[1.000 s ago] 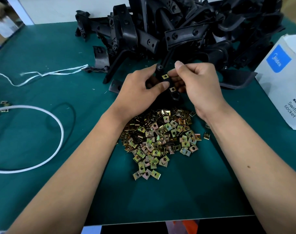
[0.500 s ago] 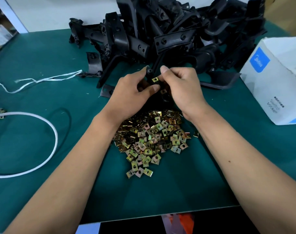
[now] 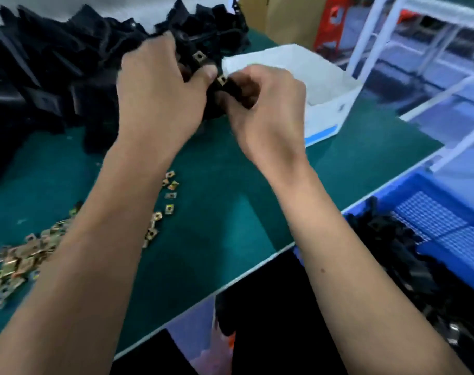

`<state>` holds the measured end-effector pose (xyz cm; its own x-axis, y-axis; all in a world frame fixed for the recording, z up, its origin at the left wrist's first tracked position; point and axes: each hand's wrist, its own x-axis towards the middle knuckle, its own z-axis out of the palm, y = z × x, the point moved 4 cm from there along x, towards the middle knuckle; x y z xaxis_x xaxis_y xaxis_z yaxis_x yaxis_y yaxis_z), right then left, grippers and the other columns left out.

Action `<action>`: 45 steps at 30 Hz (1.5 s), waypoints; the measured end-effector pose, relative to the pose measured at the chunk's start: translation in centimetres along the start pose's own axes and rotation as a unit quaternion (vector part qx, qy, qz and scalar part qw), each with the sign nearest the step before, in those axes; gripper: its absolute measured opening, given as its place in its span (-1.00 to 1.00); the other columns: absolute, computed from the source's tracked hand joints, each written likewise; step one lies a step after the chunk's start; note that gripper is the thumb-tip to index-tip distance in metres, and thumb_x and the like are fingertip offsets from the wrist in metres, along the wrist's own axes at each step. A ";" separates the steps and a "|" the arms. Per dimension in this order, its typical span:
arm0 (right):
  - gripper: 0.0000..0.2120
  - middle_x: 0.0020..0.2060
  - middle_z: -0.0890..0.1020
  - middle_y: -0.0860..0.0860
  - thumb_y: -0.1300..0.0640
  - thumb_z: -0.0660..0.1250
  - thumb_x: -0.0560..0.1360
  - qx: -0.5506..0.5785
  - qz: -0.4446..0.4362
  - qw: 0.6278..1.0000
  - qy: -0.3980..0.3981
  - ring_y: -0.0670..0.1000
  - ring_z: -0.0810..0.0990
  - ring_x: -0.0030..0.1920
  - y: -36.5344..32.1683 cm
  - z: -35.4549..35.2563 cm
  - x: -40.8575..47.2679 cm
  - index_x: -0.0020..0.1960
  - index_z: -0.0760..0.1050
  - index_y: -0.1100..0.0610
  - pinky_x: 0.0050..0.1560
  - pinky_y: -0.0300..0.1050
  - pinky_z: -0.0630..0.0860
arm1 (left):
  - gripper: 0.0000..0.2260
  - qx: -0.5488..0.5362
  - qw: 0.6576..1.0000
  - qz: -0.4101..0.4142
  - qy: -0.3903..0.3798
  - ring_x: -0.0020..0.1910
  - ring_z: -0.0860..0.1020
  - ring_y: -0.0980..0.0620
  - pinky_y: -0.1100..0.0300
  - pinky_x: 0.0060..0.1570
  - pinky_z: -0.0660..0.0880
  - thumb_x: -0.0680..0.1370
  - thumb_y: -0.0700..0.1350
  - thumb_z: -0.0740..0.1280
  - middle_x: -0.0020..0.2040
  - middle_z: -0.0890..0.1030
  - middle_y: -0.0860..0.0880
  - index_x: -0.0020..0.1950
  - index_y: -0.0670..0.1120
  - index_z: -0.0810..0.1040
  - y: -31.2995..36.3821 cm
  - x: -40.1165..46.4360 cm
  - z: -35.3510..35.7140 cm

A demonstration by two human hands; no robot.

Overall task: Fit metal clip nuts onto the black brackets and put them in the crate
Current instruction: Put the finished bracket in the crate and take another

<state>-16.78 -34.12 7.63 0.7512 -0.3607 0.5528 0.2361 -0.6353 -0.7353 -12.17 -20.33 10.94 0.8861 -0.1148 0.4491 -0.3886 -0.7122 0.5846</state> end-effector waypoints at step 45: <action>-0.82 -0.20 0.69 0.02 0.25 0.32 0.51 -0.069 0.019 0.997 -0.019 0.02 0.63 -0.22 5.2 -5.1 -3.4 0.10 0.59 0.18 -0.21 -0.08 0.45 | -0.93 -0.252 0.966 -0.026 -0.050 -0.18 0.63 0.20 0.15 -0.01 0.59 0.48 -0.12 0.38 -0.25 0.67 0.14 -0.15 0.02 0.65 6.9 -3.8 8.2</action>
<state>-21.25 -39.69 3.98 0.7816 -0.3621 0.5080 0.1212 -0.7106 -0.6930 -16.13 -30.50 7.73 0.9182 -0.1725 0.3566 -0.3936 -0.2948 0.8707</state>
